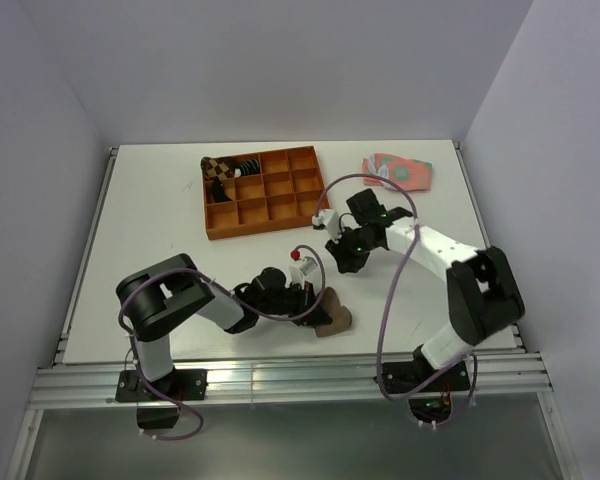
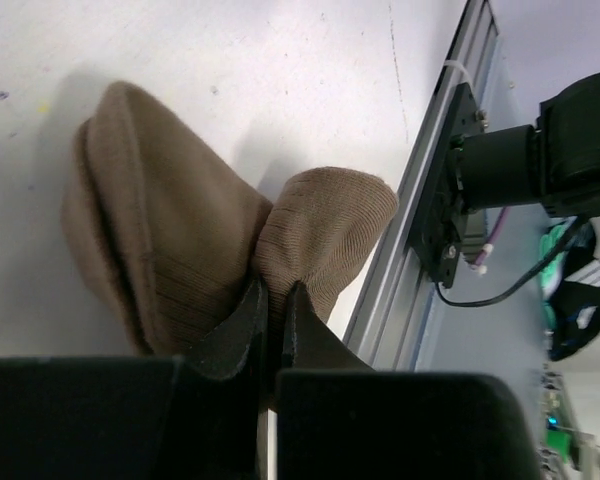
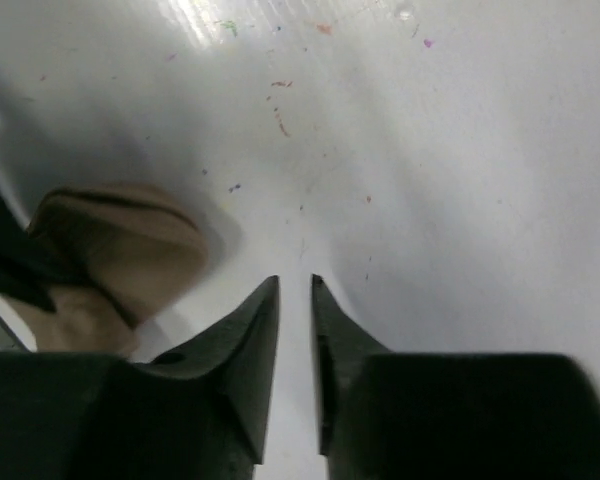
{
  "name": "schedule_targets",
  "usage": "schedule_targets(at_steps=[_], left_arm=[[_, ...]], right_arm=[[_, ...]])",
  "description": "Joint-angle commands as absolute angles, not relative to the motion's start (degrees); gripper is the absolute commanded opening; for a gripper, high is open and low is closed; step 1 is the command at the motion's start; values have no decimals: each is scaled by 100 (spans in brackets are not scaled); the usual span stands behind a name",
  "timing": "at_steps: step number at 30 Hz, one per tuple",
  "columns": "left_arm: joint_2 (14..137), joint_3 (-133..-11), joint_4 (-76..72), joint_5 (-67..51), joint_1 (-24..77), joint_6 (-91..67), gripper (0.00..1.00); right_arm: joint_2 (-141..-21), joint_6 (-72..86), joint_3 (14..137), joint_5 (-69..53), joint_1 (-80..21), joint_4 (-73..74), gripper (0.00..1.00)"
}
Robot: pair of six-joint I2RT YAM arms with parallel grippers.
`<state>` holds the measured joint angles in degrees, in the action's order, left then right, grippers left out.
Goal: Roll the socks
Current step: Roll the sock at the center of the board.
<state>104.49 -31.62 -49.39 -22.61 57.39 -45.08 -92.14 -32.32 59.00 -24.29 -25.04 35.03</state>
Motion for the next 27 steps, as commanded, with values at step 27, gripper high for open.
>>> schedule_targets(at_steps=[27], left_arm=[[11434,-3225,-3498,-3753,4579,-4781,0]], right_arm=[[-5026,-4570,2812,-2435,-4613,2241,70]])
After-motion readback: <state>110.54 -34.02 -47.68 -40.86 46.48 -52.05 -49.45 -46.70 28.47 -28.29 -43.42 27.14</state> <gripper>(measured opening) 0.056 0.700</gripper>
